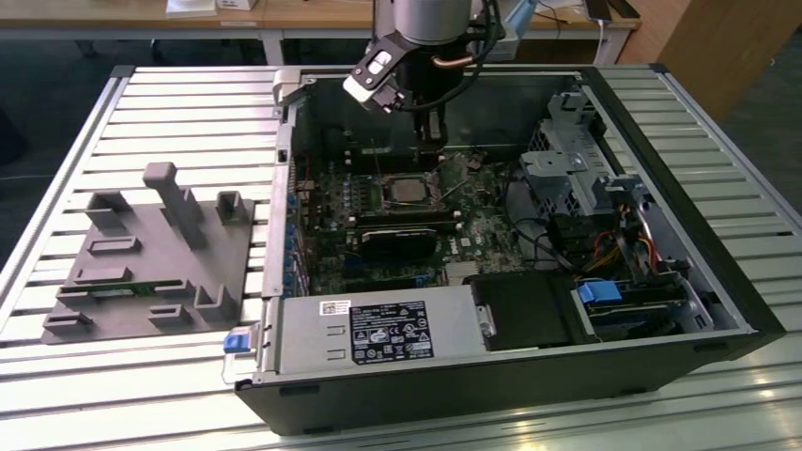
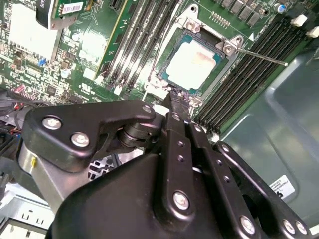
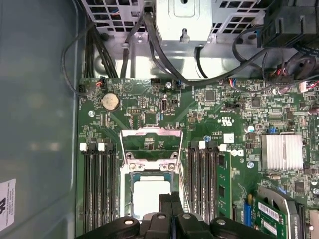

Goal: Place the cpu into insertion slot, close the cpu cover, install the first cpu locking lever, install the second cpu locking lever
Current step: 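Close the cpu cover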

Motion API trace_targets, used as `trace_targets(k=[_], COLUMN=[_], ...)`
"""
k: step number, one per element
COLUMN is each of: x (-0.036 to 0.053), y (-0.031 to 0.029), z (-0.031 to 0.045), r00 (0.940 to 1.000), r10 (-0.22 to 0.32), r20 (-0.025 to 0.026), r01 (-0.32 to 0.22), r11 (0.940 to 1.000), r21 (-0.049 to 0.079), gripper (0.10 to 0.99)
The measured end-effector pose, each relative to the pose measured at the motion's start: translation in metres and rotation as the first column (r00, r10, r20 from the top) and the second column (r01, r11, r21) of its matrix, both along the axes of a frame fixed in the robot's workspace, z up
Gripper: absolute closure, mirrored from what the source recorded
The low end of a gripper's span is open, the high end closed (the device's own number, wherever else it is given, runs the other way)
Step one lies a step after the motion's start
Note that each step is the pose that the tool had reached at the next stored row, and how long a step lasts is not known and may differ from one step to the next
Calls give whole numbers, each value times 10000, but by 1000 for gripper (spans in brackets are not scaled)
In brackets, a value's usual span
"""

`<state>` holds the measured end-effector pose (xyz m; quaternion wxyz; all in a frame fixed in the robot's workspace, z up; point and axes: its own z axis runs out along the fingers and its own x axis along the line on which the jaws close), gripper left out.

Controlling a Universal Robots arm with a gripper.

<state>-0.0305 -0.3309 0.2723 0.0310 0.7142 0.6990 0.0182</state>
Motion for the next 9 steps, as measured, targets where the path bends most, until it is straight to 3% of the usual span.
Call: trace_targets(k=[9], x=[27], y=[0], z=[1], r00=[10000], r10=[1], r20=[-2], r01=[-1], r11=[10000], r21=[-1], gripper=[980])
